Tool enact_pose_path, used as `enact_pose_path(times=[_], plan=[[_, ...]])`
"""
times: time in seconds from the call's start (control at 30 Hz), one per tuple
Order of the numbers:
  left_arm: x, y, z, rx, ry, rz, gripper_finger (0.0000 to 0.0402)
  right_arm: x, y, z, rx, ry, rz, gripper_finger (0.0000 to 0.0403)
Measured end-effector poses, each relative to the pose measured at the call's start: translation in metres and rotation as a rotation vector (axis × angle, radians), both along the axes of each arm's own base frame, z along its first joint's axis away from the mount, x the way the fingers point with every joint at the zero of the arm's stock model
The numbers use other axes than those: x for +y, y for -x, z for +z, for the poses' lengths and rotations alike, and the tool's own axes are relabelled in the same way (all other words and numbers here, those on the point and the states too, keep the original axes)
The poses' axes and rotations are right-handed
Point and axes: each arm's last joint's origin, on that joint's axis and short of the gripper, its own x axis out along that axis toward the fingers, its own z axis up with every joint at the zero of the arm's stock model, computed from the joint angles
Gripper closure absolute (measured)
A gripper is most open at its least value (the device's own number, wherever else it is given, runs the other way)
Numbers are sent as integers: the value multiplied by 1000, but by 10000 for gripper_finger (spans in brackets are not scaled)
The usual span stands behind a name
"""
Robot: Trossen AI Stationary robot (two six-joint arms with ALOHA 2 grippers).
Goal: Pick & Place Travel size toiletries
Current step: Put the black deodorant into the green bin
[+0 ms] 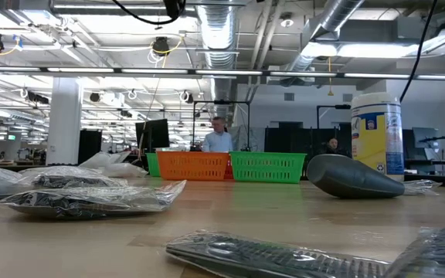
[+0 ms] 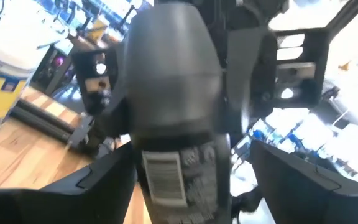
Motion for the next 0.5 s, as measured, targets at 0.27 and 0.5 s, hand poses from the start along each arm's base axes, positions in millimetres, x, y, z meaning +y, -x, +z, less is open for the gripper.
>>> enact_pose_path(times=[0.27, 0.5], plan=[[-1, -13, -8, -5, 37, -47, 162, 0, 0, 0, 3, -1, -2, 198], [-2, -14, -8, -7, 33, -78, 217, 2, 0, 0, 4, 5, 8, 204]])
